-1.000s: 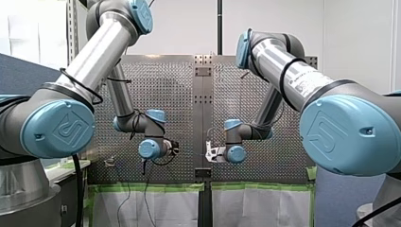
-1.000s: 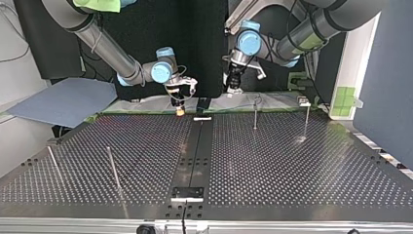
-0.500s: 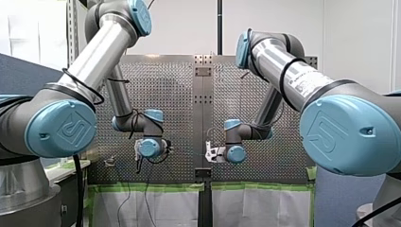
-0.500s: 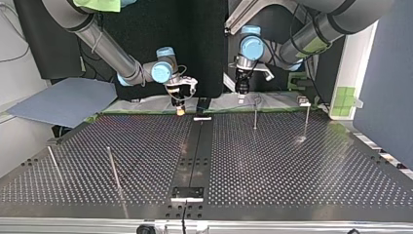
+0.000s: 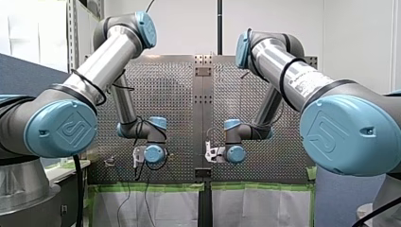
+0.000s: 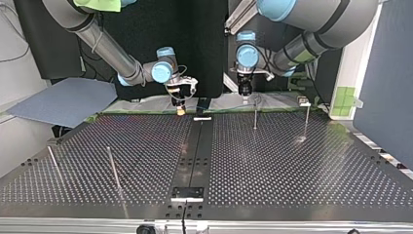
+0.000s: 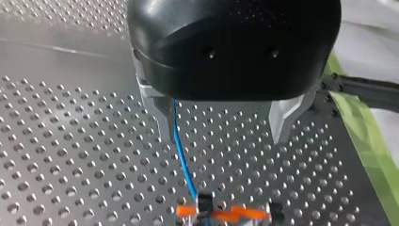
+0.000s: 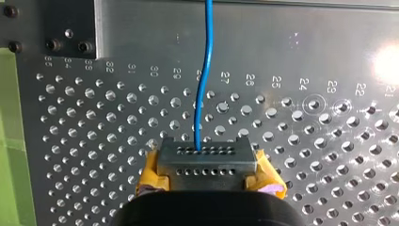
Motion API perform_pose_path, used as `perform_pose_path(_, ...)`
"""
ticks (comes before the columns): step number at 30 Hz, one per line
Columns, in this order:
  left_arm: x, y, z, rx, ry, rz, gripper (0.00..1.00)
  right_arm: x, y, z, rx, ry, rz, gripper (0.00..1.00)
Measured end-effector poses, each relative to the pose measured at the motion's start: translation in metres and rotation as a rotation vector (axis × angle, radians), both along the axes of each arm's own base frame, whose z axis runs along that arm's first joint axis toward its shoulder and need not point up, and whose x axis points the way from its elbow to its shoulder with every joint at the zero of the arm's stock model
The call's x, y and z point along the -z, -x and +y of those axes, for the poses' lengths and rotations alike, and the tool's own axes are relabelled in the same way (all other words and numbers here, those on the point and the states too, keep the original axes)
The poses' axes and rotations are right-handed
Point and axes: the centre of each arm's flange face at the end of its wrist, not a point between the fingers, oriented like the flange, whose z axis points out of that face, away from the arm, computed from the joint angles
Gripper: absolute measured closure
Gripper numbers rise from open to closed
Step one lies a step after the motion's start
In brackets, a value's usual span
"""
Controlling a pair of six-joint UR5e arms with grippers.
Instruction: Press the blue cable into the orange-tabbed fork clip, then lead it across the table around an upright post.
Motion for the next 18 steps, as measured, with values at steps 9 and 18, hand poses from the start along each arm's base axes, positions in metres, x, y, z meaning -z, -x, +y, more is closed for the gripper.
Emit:
perform_pose_path(9, -0.007, -0.017, 0.001, -0.069, -0.012, -0.014, 0.00, 0.000, 0.000, 0.000, -0.001, 0.000, 0.000, 1.00)
perform_pose_path(18, -0.015, -0.030, -0.006, -0.057, -0.027, -0.007, 0.00, 0.000, 0.000, 0.000, -0.001, 0.001, -0.001, 1.00)
